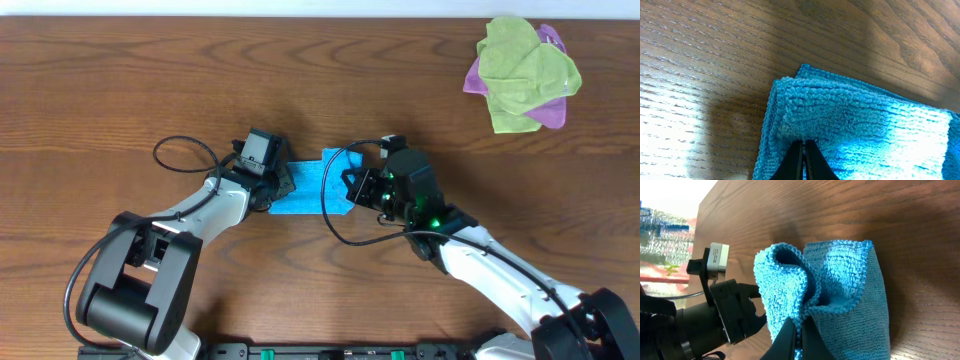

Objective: Fold the cloth
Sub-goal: 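Hold the left end and fold the right end leftward with the right gripper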

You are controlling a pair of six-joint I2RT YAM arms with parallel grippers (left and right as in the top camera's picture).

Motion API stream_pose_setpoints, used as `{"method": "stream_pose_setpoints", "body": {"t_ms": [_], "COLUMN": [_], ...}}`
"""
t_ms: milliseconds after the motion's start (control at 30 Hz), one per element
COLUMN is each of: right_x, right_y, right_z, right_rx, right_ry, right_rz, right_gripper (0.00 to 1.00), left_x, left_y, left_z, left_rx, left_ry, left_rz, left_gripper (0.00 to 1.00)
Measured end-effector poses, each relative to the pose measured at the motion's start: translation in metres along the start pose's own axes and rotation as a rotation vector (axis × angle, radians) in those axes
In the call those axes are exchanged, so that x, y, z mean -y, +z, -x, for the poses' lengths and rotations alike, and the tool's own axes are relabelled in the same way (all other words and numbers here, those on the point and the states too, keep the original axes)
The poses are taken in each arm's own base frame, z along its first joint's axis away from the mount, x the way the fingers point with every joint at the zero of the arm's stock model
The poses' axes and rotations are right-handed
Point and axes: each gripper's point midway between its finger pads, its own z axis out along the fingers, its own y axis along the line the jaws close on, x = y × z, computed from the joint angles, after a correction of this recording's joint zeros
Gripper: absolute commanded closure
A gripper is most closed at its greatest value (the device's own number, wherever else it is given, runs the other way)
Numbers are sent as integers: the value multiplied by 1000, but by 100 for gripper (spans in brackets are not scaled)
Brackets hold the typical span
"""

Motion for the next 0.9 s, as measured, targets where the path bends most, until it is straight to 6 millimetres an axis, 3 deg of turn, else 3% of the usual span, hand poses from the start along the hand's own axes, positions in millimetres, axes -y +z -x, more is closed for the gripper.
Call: {"method": "stream_pose_setpoints", "body": {"t_ms": [400, 533, 900], "right_x": [-9, -21, -49], "right_y": [2, 5, 37], "right_z": [-1, -5, -12], "right_rx": [19, 5, -47], "right_ry": [8, -10, -63], "right_rz": [15, 23, 19], "right_gripper": [99, 99, 99], "left_x": [1, 2, -16], "left_y": [-7, -18, -55], "left_z": [0, 10, 40], "left_rx": [-3, 27, 90], "left_ry": [49, 45, -9], "left_rz": [-1, -20, -39], "left_gripper": [94, 94, 94]}}
